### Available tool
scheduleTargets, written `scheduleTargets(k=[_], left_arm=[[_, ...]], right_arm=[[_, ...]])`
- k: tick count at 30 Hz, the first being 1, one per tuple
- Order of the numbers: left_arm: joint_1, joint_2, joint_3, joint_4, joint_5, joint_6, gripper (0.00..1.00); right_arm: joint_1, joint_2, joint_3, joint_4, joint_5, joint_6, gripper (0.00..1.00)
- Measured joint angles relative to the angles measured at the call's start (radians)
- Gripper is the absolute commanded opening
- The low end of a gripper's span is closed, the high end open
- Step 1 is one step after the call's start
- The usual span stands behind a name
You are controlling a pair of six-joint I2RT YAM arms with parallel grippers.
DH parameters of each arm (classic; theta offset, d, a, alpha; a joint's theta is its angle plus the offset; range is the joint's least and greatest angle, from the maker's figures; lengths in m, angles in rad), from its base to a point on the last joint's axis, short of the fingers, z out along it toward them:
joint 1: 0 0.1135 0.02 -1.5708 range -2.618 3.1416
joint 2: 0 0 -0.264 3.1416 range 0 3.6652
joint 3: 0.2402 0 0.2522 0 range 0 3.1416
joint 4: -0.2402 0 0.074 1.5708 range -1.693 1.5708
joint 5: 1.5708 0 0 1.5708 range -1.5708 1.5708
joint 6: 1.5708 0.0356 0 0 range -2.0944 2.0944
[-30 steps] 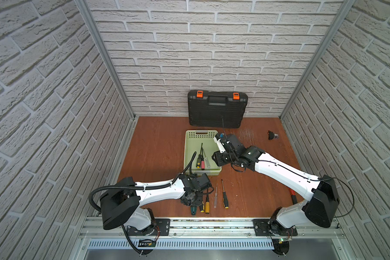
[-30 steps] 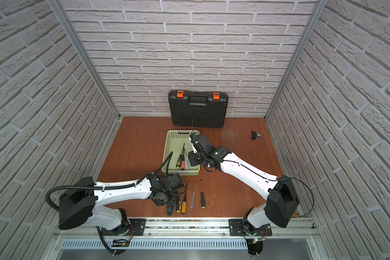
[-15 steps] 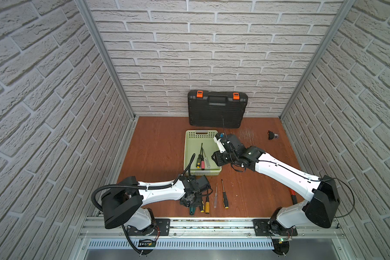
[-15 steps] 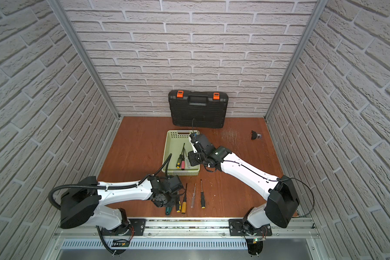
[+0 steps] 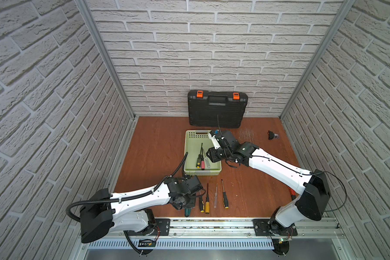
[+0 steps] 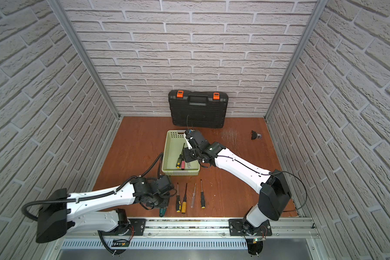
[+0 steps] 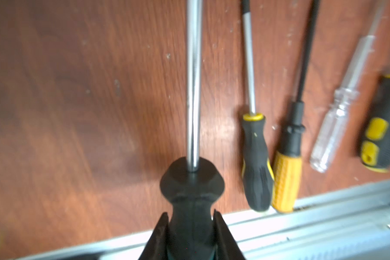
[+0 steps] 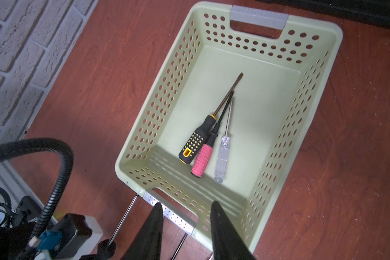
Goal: Put the screwdriver in the bin
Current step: Pick up the screwdriver from the bottom-center of the table, then place the screwdriver in the bin.
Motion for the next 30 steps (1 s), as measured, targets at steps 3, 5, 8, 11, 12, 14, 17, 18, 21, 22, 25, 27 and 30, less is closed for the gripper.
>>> scheduleTargets(k=[3, 5, 8, 11, 12, 14, 17, 18, 21, 22, 25, 27, 30], left_arm=[[0.000, -0.086, 0.002, -0.050, 0.023, -0.023, 0.01], [0.001, -0.135, 0.008, -0.087, 0.029, -0.030, 0.01], [0.016, -0.187, 0.043, -0.139, 0.032, -0.023, 0.01], [0.059, -0.214, 0.090, -0.177, 0.040, 0.000, 0.01], [0.072, -0.216, 0.105, -0.188, 0.043, 0.010, 0.01], [0.110, -0.214, 0.150, -0.211, 0.054, 0.042, 0.01], [0.174, -0.188, 0.241, -0.243, 0.076, 0.106, 0.01], [0.198, -0.175, 0.272, -0.251, 0.087, 0.130, 0.01], [0.293, -0.104, 0.386, -0.266, 0.119, 0.219, 0.01], [0.323, -0.074, 0.421, -0.263, 0.127, 0.249, 0.01], [0.406, 0.026, 0.497, -0.227, 0.162, 0.334, 0.00], [0.449, 0.114, 0.549, -0.208, 0.182, 0.386, 0.00], [0.493, 0.276, 0.652, -0.180, 0.184, 0.460, 0.00]], right_arm=[[0.000, 0.004, 0.022, 0.014, -0.006, 0.001, 0.38], [0.000, 0.016, 0.039, 0.028, -0.016, 0.003, 0.41], [0.000, 0.042, 0.064, 0.039, -0.030, 0.000, 0.41], [0.000, 0.063, 0.088, 0.040, -0.040, -0.002, 0.41], [0.000, 0.064, 0.091, 0.040, -0.043, -0.003, 0.41], [0.000, 0.064, 0.098, 0.039, -0.044, -0.005, 0.41], [0.000, 0.061, 0.098, 0.042, -0.043, -0.006, 0.42], [0.000, 0.058, 0.094, 0.045, -0.041, -0.006, 0.41], [0.000, 0.028, 0.052, 0.063, -0.038, -0.001, 0.42], [0.000, 0.014, 0.031, 0.069, -0.038, 0.003, 0.42], [0.000, -0.021, -0.027, 0.084, -0.032, 0.021, 0.42], [0.000, -0.036, -0.053, 0.080, -0.025, 0.027, 0.41], [0.000, -0.048, -0.063, 0.073, -0.013, 0.029, 0.41]])
